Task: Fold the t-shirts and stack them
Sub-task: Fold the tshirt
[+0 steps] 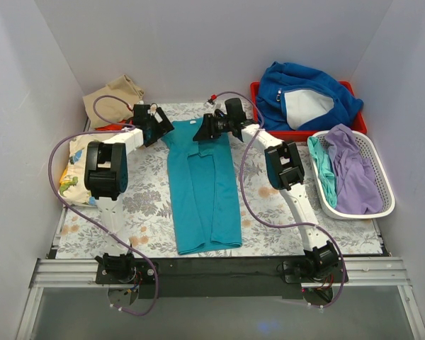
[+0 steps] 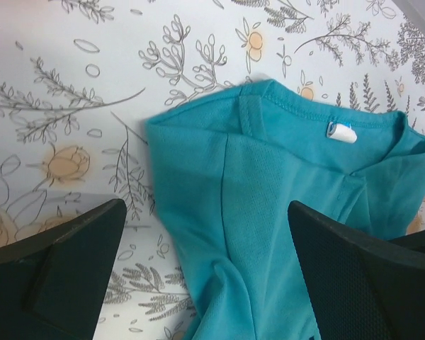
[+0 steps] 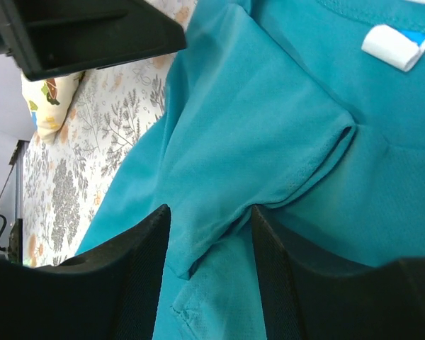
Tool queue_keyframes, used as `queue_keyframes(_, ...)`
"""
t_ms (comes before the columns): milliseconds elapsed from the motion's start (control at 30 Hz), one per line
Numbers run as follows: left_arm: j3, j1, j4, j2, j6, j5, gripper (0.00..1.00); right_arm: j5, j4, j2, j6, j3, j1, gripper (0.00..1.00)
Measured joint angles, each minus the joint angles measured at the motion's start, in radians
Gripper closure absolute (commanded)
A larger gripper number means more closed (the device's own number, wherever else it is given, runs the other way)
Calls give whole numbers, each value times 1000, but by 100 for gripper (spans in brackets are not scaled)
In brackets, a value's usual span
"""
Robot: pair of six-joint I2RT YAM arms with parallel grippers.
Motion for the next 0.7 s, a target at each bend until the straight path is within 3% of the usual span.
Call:
queue_keyframes(233,97,11,14,73,10,51,2,-3,42,1,23,1,5,48)
queue_keyframes(267,107,11,17,83,11,64,2,-3,45,2,27,1,5,55)
queue_keyframes(433,144,16,35,114,11,119,2,2,67,14,44,1,5,67)
queue_keyframes(467,147,17,39,117,11,128,2,4,68,17,44,1,5,75)
queue_keyframes(600,148,17,45,121,11,162,2,21,69,19,42,1,5,88)
queue_keyframes(633,149,17,45,122,13,168,2,24,73,19,40,1,5,96)
queue_keyframes(700,150,17,48,125,14,178,2,31,80,19,37,0,5,99)
